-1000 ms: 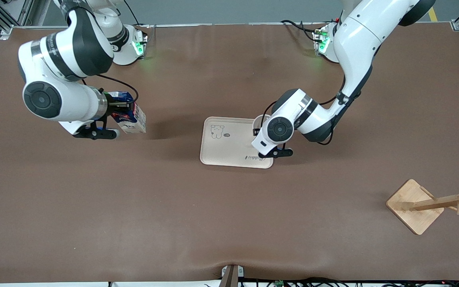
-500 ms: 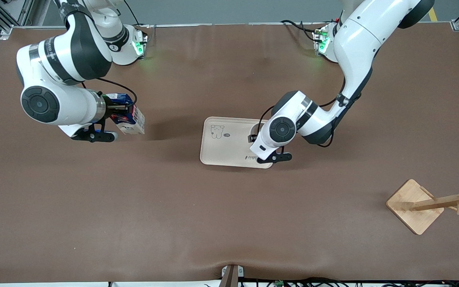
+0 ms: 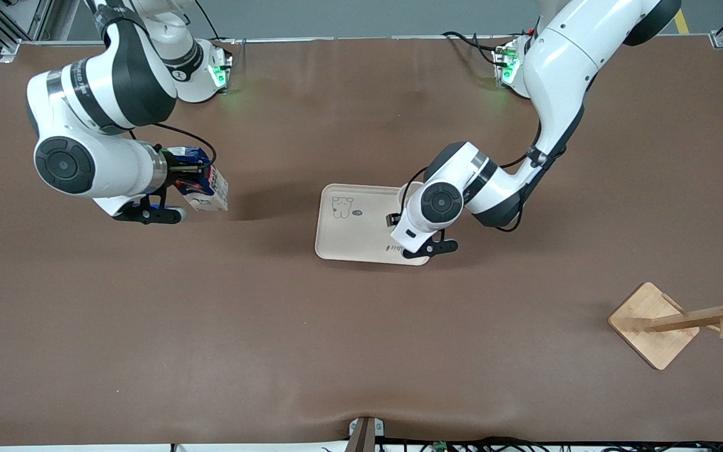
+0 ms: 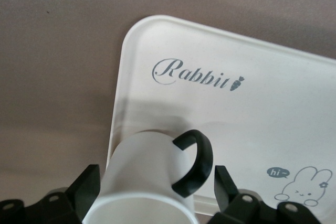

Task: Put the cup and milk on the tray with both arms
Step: 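Set the mug upright on the tray while the right gripper lifts milk, then open the left gripper and withdraw while the right gripper carries milk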

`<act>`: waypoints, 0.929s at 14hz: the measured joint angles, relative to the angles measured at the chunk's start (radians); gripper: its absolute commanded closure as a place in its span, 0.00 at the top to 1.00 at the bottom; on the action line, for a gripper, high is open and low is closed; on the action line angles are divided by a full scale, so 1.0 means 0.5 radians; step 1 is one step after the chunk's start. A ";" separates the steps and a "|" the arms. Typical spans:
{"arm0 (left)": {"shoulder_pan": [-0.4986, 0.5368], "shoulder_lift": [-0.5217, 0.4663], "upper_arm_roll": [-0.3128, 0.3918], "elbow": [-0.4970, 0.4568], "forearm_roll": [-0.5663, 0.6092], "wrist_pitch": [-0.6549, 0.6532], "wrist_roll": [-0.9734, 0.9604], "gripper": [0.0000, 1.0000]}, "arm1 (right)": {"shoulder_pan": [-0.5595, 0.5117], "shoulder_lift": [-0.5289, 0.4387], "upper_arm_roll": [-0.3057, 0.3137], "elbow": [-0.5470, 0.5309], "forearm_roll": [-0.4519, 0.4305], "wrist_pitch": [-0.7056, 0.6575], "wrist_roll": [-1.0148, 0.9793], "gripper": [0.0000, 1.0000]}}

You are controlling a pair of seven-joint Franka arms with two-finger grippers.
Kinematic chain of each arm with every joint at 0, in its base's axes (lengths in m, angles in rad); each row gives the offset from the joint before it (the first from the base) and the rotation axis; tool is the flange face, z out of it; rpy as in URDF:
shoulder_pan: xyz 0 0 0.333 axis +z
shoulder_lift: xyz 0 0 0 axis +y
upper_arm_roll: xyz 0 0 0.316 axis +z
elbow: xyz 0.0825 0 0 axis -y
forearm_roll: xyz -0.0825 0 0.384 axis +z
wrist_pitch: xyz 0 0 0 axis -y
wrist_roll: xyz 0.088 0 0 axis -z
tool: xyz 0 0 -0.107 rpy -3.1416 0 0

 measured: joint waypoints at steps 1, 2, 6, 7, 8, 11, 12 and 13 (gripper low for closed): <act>0.001 -0.003 0.000 0.028 0.000 -0.002 -0.006 1.00 | 0.000 0.000 0.000 0.000 0.000 0.000 0.000 0.02; 0.005 -0.012 0.000 0.068 0.000 -0.017 -0.014 1.00 | 0.000 0.001 0.000 0.000 0.001 0.000 0.000 0.02; 0.059 -0.132 0.004 0.287 0.002 -0.300 -0.016 1.00 | 0.030 0.001 0.004 0.002 0.018 0.011 0.000 0.01; 0.092 -0.176 0.006 0.337 0.004 -0.372 -0.016 1.00 | 0.036 0.001 0.005 0.003 0.019 0.017 0.001 0.01; 0.140 -0.226 0.008 0.376 0.005 -0.426 -0.005 1.00 | 0.039 0.001 0.006 0.003 0.021 0.022 0.001 0.01; 0.336 -0.401 0.011 0.415 0.007 -0.485 0.124 1.00 | 0.044 0.002 0.007 0.004 0.032 0.023 0.001 0.01; 0.409 -0.457 0.012 0.417 0.008 -0.498 0.177 1.00 | 0.056 0.002 0.008 0.004 0.047 0.024 0.012 0.01; 0.480 -0.509 0.012 0.418 0.008 -0.517 0.234 1.00 | 0.070 0.004 0.008 0.008 0.065 0.029 0.041 0.01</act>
